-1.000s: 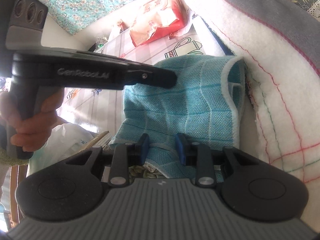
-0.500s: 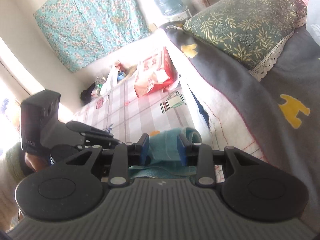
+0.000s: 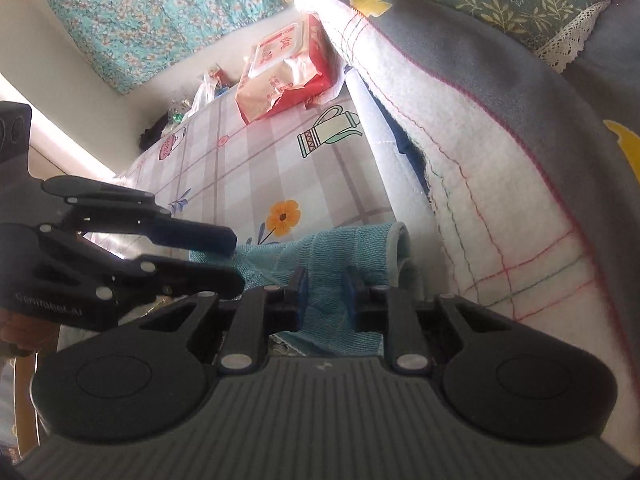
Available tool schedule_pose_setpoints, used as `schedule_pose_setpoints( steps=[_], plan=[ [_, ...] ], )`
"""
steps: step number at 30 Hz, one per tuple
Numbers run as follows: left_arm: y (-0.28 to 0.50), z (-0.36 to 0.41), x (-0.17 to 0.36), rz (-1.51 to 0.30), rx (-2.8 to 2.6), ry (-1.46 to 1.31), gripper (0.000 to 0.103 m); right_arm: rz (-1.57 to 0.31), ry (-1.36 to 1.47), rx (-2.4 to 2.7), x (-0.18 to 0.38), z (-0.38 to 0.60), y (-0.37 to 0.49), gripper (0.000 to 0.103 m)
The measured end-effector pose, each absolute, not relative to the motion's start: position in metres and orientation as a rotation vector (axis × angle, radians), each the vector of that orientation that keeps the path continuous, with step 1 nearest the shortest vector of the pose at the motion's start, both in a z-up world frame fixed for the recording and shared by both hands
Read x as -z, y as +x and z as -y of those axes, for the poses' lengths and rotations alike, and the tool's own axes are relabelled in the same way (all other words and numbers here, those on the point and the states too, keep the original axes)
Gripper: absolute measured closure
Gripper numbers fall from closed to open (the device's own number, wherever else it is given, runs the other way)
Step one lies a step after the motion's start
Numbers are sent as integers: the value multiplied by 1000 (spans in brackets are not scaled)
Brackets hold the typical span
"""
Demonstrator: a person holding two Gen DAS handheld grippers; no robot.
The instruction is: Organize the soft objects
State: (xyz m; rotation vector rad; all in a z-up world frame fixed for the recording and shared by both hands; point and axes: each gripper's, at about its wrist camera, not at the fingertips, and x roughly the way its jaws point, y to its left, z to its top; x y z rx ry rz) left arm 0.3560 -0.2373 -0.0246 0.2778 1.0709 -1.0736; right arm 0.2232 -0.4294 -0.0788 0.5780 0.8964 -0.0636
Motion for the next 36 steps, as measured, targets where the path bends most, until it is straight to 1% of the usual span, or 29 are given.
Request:
schedule_pose_setpoints(
  steps=[3, 6, 8, 11, 14, 17, 19, 21, 23, 25, 27, 29, 31, 32, 36],
  plan=[
    [375, 239, 25, -1091, 1029, 208, 63, -905, 539, 54, 79, 425, 222, 84],
    [391, 253, 41, -1152, 997, 193, 55, -905, 471, 46, 77, 418, 222, 84],
    [395, 263, 54, -1189, 989, 224, 47, -900, 427, 45, 74, 414, 221, 83],
    [402, 276, 72, -1262, 990, 262, 43, -890, 372, 43, 72, 408, 220, 83],
    [406, 282, 81, -1324, 1021, 265, 41, -880, 328, 46, 71, 405, 217, 83],
    [404, 285, 83, -1321, 1058, 294, 38, -868, 304, 49, 70, 404, 214, 83],
    [402, 286, 82, -1314, 1065, 306, 38, -861, 298, 52, 71, 404, 213, 83],
    [400, 286, 82, -1315, 1070, 307, 40, -856, 295, 54, 72, 403, 212, 83],
    [401, 285, 84, -1343, 1075, 276, 50, -853, 289, 56, 73, 402, 211, 82],
    [401, 287, 86, -1357, 1069, 263, 55, -847, 271, 66, 73, 399, 210, 82],
    [398, 286, 85, -1350, 1058, 274, 63, -837, 245, 84, 72, 397, 209, 82],
    [394, 286, 81, -1326, 1039, 285, 77, -826, 234, 97, 71, 396, 209, 82],
    [390, 285, 75, -1294, 1020, 297, 86, -811, 241, 106, 69, 397, 206, 82],
    [386, 285, 69, -1267, 1011, 302, 88, -801, 249, 110, 66, 398, 204, 82],
    [373, 282, 41, -1168, 996, 302, 90, -730, 332, 128, 50, 408, 190, 82]
  ],
)
